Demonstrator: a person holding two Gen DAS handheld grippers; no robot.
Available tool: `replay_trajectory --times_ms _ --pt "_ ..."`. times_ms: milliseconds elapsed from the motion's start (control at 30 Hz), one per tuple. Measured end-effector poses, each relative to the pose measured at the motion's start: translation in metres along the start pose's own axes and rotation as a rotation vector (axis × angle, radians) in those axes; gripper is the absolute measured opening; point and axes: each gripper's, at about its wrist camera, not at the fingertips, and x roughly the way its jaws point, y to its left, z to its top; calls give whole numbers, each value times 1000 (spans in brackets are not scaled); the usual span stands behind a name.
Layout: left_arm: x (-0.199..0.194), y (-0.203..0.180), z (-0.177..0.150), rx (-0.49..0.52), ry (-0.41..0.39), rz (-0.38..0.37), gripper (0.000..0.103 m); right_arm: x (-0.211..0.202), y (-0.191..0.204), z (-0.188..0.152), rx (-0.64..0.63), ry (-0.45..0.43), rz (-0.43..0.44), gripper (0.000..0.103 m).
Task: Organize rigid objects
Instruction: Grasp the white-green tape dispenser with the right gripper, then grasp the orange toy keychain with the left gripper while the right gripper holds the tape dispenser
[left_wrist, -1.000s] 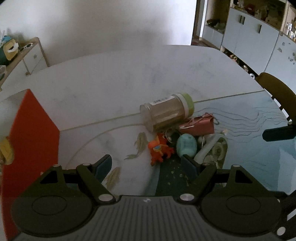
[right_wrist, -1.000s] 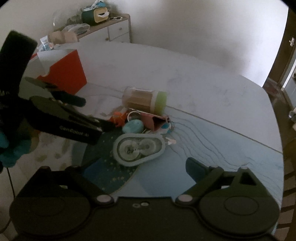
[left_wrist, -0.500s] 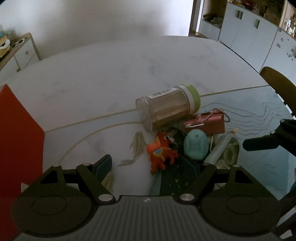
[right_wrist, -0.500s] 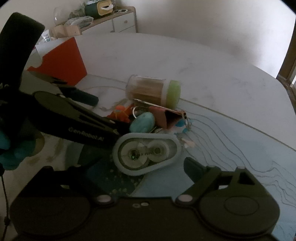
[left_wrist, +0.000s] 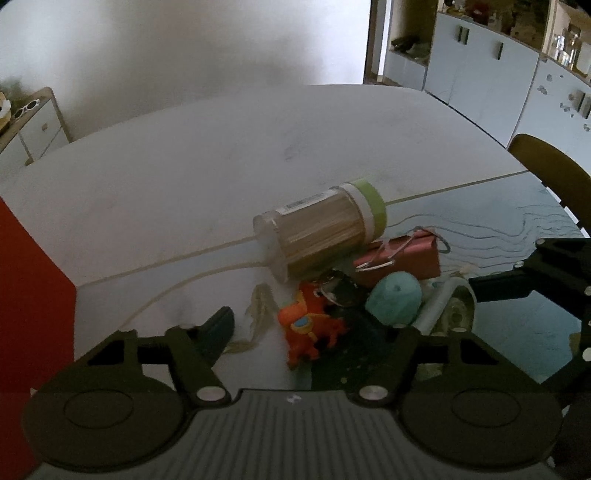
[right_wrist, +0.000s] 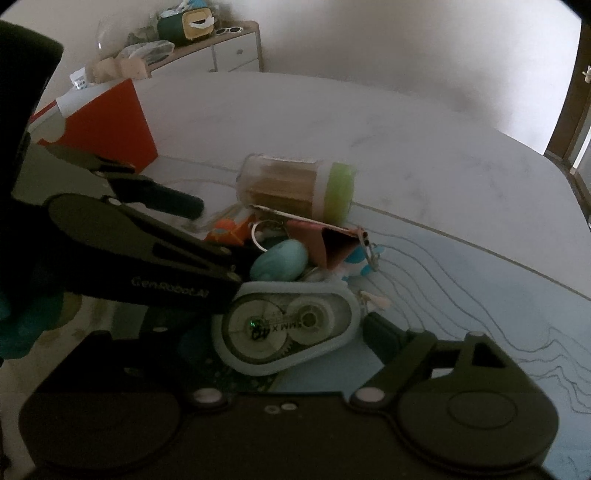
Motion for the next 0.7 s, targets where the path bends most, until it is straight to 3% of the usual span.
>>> replay_trajectory --times_ms 167,267,333,700 --pt "-2 -8 -2 40 -17 -17 43 0 1 0 6 -8 -3 86" --pt "-3 -16 -2 92 -30 -3 37 -1 1 -1 9 -9 -8 86" --pt "-4 -19 -2 112 -32 6 37 -2 2 -2 7 -8 -8 86" --pt "-23 -11 -6 19 -4 -4 36 -22 6 -11 22 -15 -13 86"
